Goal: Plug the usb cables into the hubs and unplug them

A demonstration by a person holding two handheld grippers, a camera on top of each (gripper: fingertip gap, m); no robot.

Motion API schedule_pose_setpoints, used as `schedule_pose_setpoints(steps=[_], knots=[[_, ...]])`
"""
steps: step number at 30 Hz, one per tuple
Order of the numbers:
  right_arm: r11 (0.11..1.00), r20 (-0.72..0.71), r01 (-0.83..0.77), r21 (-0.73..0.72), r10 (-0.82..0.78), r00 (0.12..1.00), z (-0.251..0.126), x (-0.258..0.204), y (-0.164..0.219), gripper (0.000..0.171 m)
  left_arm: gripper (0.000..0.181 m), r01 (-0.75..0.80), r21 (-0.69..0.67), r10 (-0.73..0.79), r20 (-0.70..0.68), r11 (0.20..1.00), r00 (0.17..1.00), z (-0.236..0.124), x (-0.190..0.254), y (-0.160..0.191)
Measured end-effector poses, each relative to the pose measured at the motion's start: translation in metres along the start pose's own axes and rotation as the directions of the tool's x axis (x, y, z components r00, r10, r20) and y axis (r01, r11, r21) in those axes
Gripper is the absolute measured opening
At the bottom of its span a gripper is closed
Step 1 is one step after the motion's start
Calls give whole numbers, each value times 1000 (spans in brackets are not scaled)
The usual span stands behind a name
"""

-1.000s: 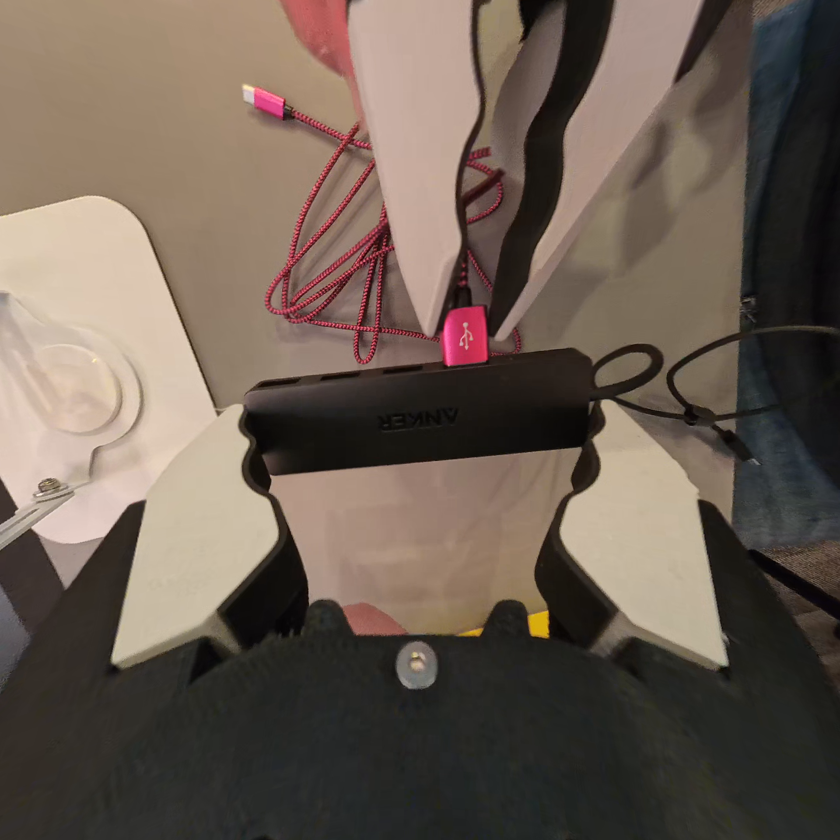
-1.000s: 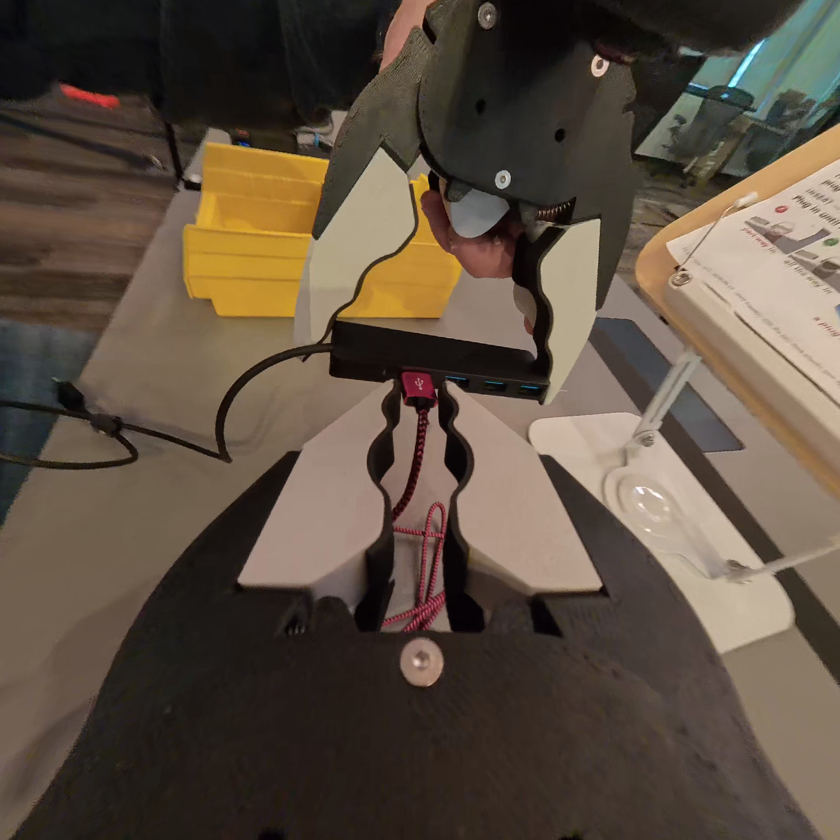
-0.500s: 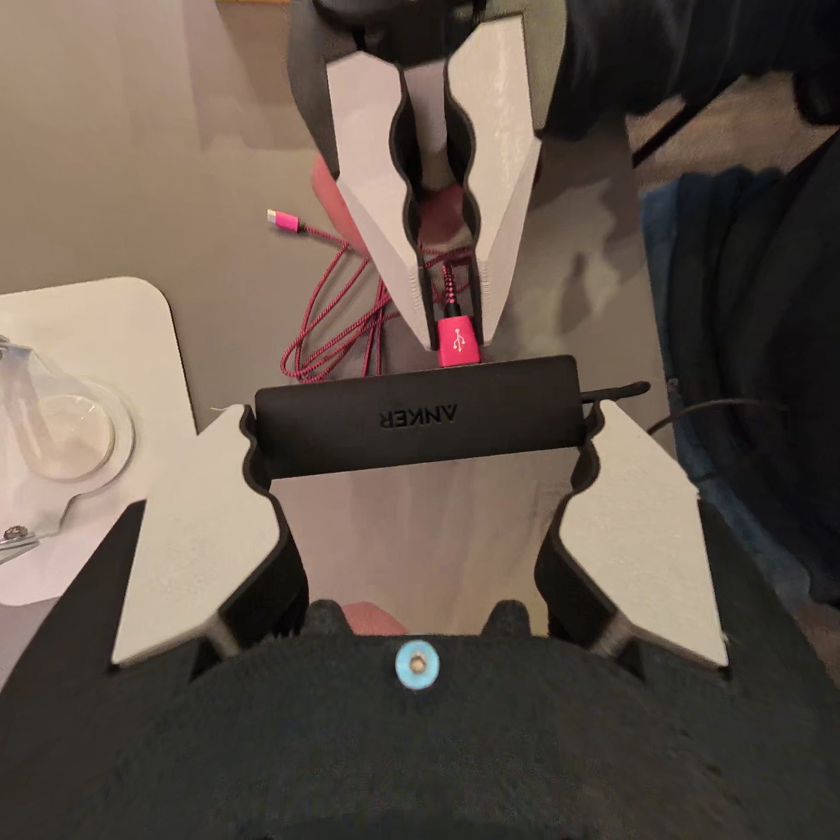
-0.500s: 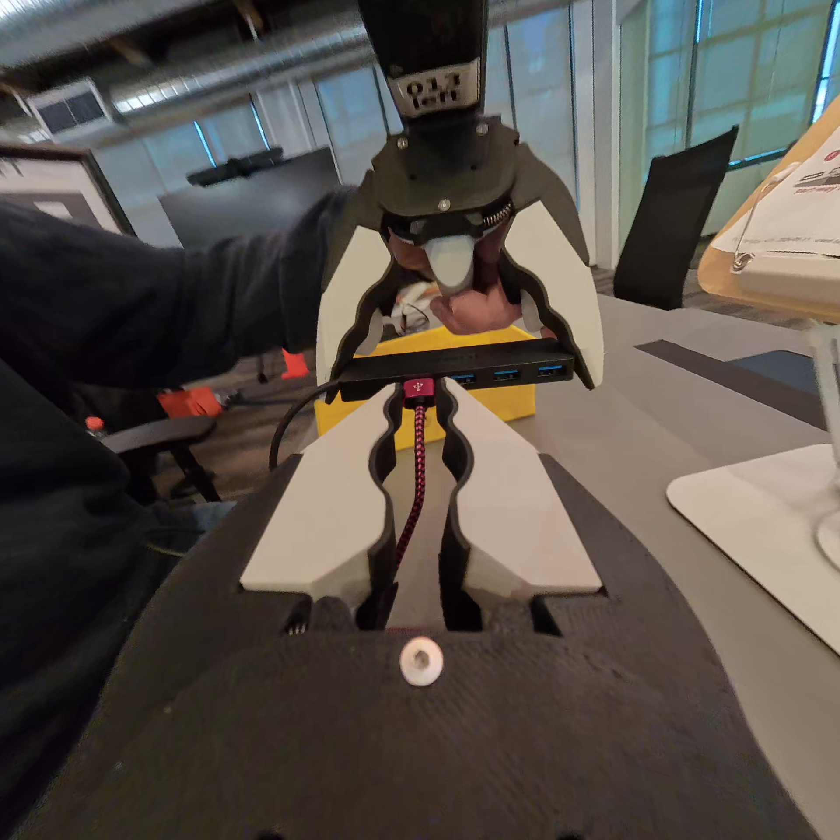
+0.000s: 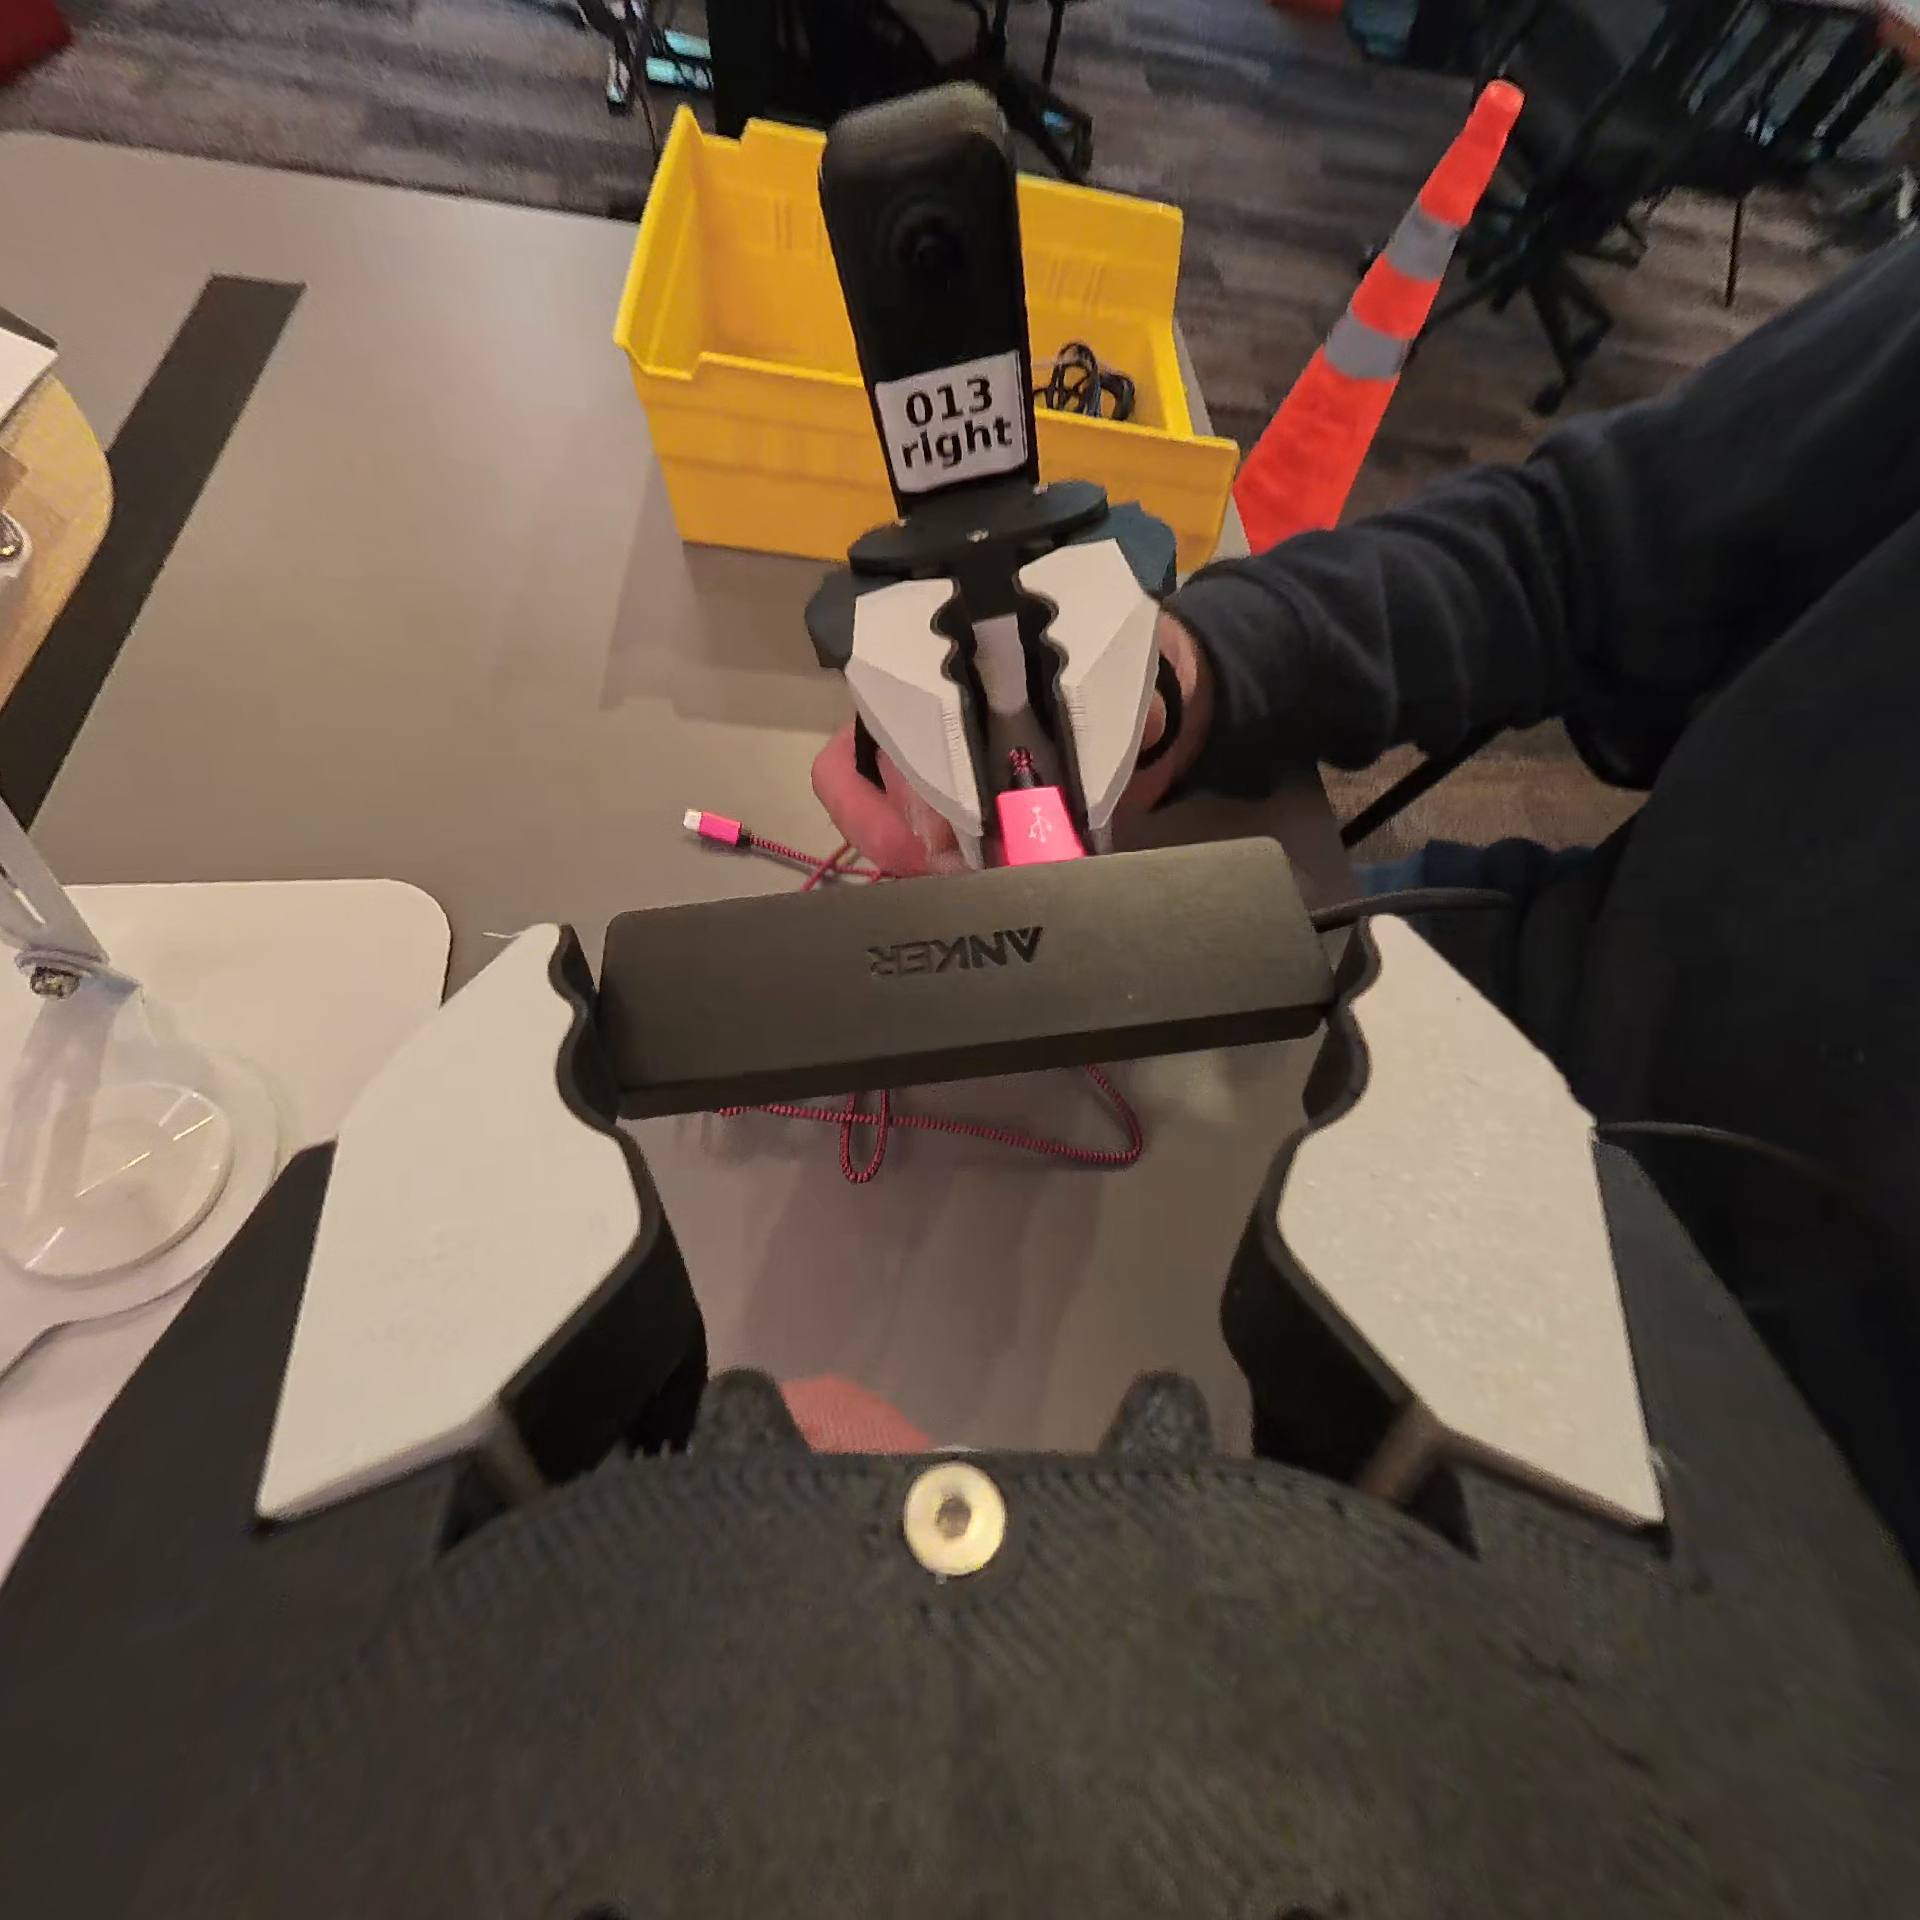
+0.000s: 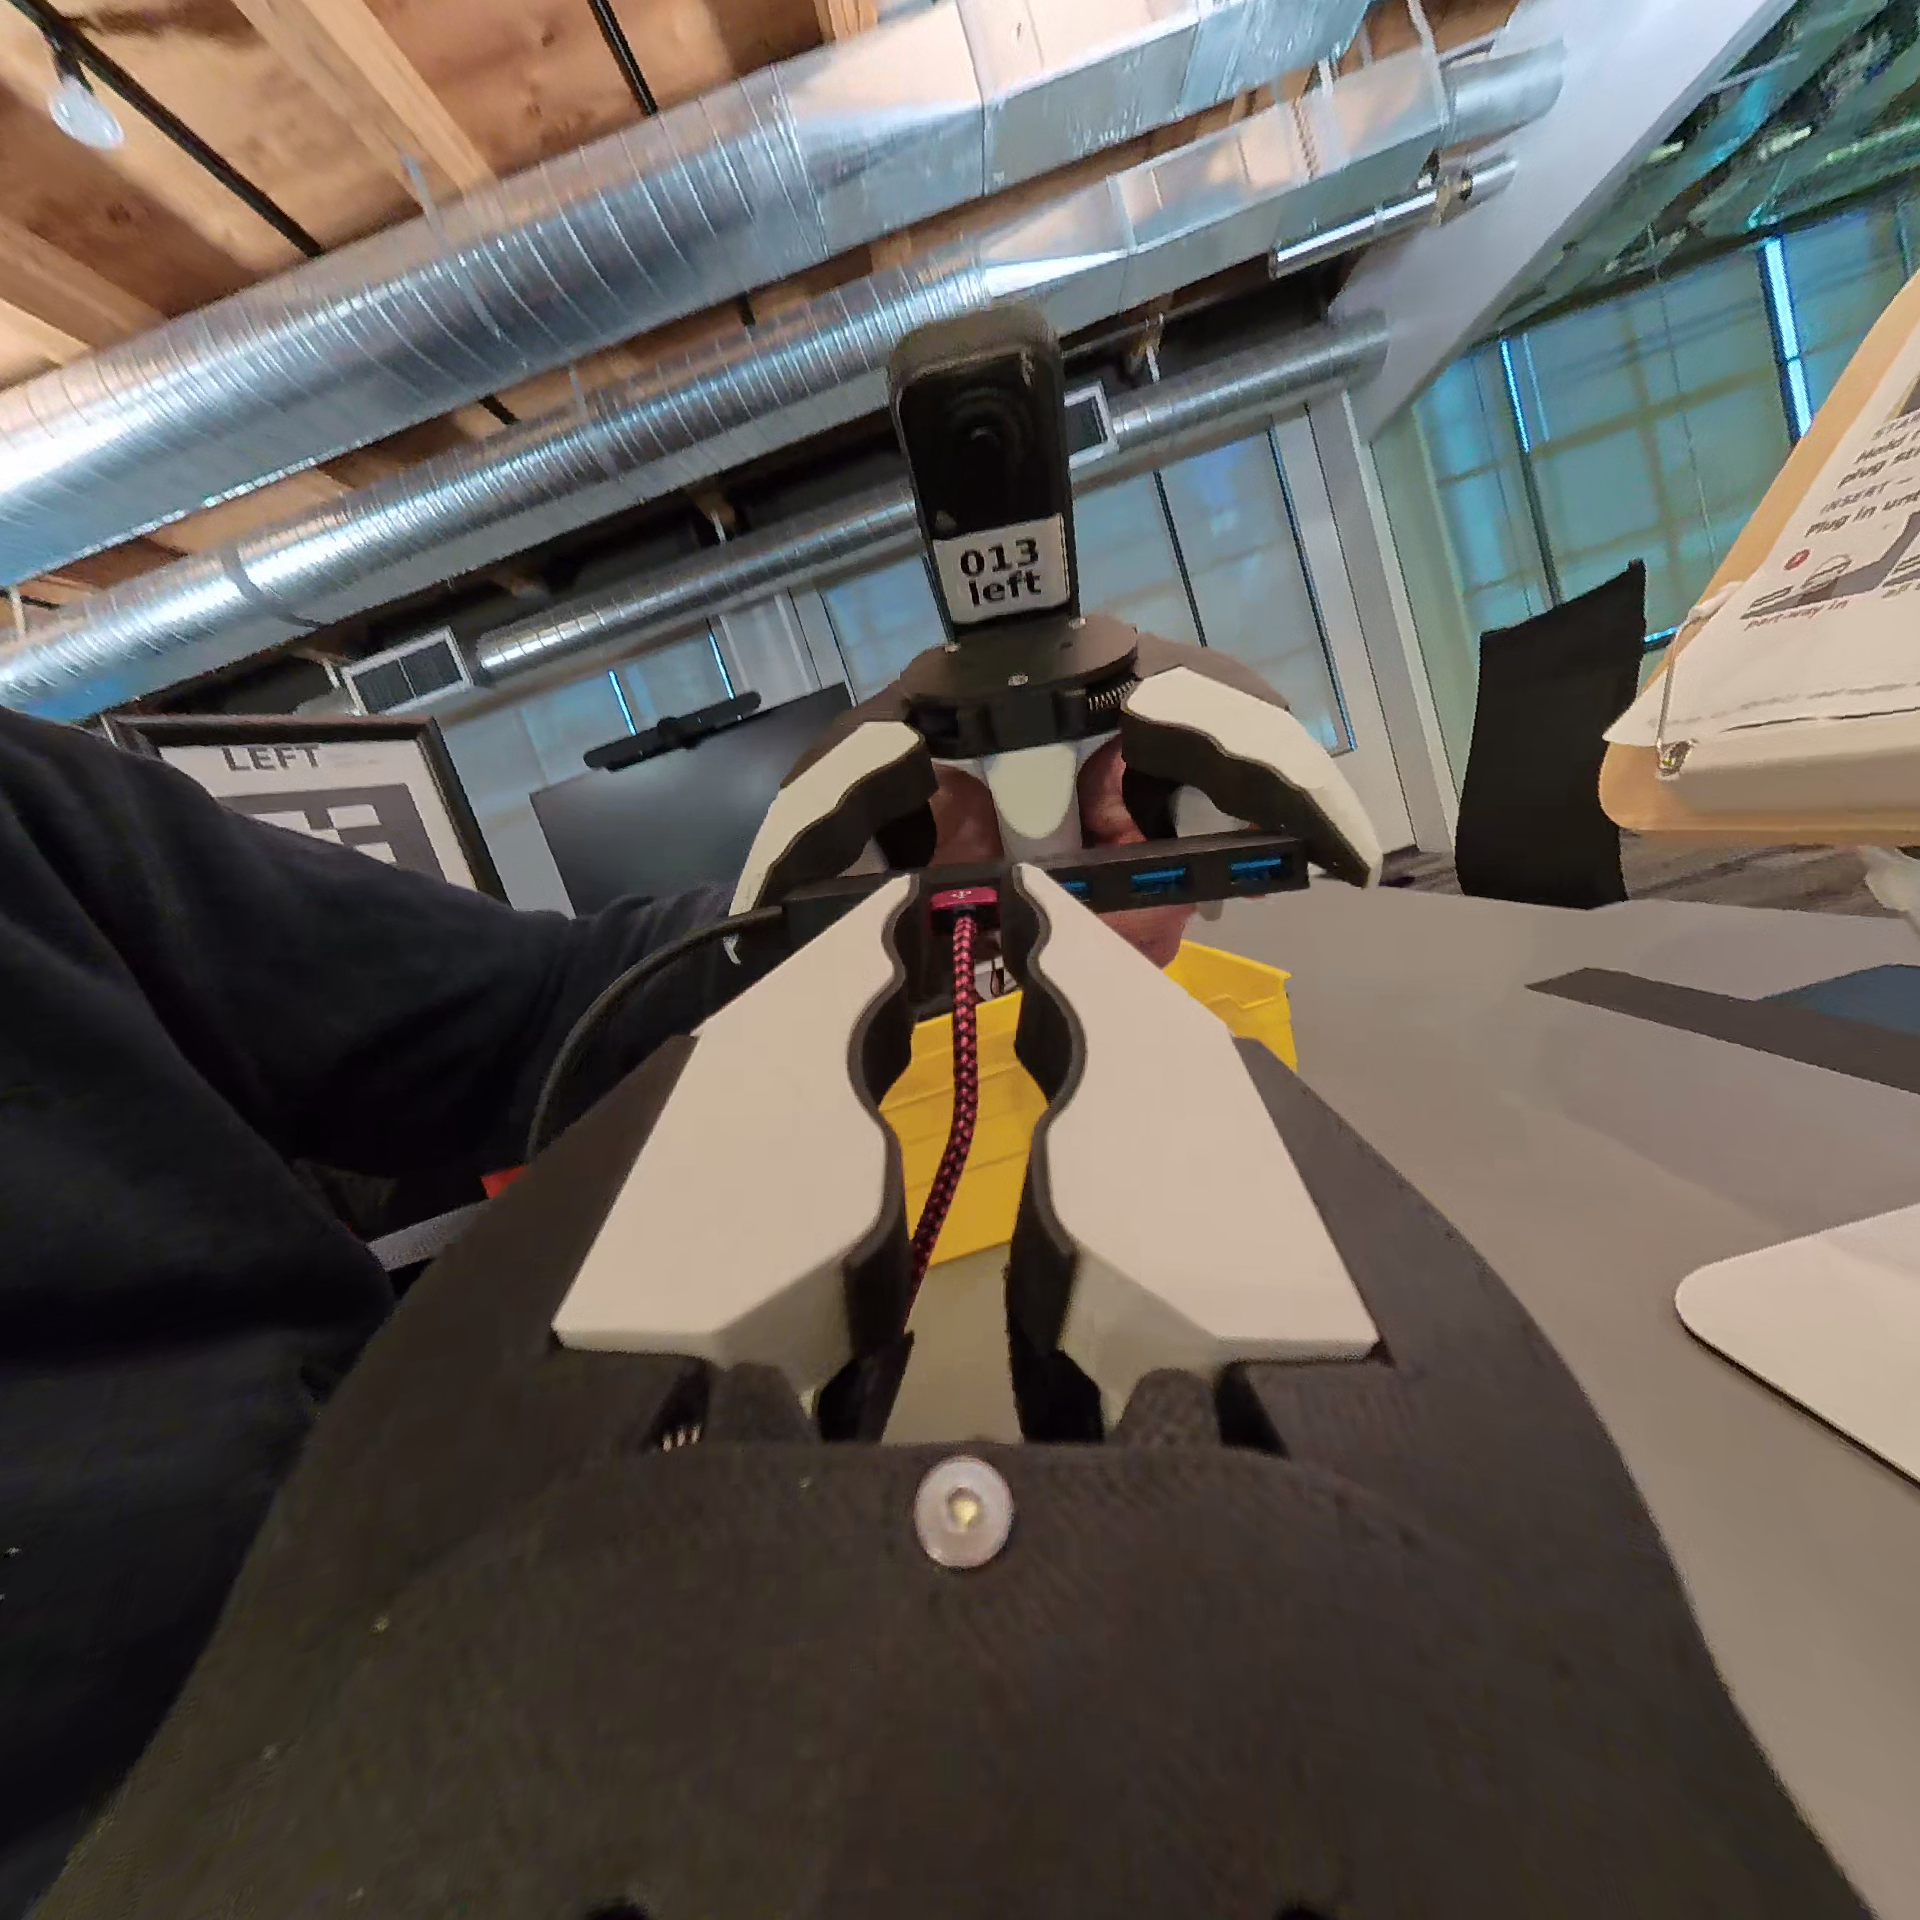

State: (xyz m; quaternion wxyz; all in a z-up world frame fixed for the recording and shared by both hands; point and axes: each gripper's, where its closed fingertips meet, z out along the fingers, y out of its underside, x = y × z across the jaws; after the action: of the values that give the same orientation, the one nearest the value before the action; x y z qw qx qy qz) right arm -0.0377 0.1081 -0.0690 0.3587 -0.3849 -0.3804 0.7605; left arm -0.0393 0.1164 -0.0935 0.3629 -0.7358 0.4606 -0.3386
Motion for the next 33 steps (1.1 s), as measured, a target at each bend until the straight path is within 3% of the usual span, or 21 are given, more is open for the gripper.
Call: schedule_pose_setpoints(steps=[5, 11, 19, 26, 31, 33], knots=[[999, 9, 27, -41, -27, 1000, 1, -3, 0, 11, 129, -17, -14, 17, -4, 1000, 1000, 1, 4, 3], [982, 19, 95, -161, -94, 995, 2, -4, 1, 23, 129, -70, -92, 70, -6, 993, 998, 1, 8, 0], [971, 43, 137, -194, -131, 990, -2, -9, 2, 13, 129, -66, -114, 64, -22, 991, 998, 5, 8, 0], [963, 57, 137, -231, -127, 990, -4, -10, 11, 18, 129, -68, -94, 65, -27, 993, 997, 6, 9, -6], [963, 52, 164, -212, -156, 986, -2, -12, 8, 12, 129, -71, -84, 68, -31, 994, 997, 6, 11, -9], [966, 57, 153, -210, -144, 988, -3, -12, 8, 20, 129, -76, -96, 74, -32, 992, 997, 6, 11, -7]])
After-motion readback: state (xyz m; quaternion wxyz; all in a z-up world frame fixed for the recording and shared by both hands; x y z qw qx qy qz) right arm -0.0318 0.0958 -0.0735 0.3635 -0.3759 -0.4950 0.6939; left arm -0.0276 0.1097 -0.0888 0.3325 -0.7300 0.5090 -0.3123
